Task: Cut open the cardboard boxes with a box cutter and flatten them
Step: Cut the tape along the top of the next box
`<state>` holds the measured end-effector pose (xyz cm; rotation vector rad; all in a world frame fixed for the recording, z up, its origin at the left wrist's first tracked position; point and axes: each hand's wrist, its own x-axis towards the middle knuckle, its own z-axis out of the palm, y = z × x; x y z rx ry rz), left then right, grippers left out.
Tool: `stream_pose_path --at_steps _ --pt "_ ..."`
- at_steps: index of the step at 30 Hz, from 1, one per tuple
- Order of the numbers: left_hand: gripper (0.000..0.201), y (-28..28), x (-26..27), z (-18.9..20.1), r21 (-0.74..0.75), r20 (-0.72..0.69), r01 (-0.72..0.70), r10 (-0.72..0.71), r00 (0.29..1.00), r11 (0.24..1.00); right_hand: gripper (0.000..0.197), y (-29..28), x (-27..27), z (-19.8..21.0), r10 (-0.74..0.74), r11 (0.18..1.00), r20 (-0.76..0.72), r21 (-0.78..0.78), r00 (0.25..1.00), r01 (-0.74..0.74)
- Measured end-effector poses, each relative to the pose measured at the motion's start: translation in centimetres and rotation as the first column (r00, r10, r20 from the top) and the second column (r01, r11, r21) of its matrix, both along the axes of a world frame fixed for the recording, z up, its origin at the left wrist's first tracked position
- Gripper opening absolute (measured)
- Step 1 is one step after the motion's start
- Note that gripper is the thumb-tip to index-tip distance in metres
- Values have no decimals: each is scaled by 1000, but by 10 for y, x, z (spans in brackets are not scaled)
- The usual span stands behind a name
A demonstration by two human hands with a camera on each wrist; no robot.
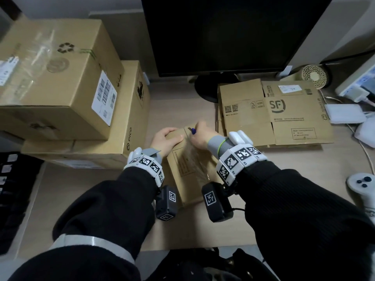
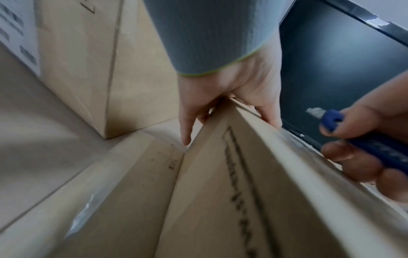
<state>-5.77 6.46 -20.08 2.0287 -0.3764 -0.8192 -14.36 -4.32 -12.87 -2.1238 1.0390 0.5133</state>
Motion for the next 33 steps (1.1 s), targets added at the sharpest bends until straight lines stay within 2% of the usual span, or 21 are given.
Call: stream_pose_path --at_steps 3,5,9,13,21,28,33 --pt "24 8 1 -7 -12 -39 -42 41 998 999 10 12 7 -7 134 977 -45 -163 990 -140" --pt "21 11 3 -10 -24 -53 -50 48 997 998 19 17 9 -14 141 960 -52 -237 989 -149" --pt "20 9 6 -10 -50 -47 -63 61 997 997 14 18 15 -22 148 925 -26 -350 989 -148" --pt "20 8 5 -13 -56 -40 -48 46 998 997 23 14 17 -26 178 907 -50 -379 983 -184" --pt "20 9 6 -16 -66 -23 -14 13 1000 998 26 17 19 -35 201 901 -99 -372 975 -224" --pt "20 9 5 -20 -72 -6 -12 11 1000 997 17 20 14 -41 220 880 -105 -407 970 -243" --pt "21 10 5 -22 -73 -6 -19 19 1000 997 27 19 14 -37 251 884 -143 -369 957 -287"
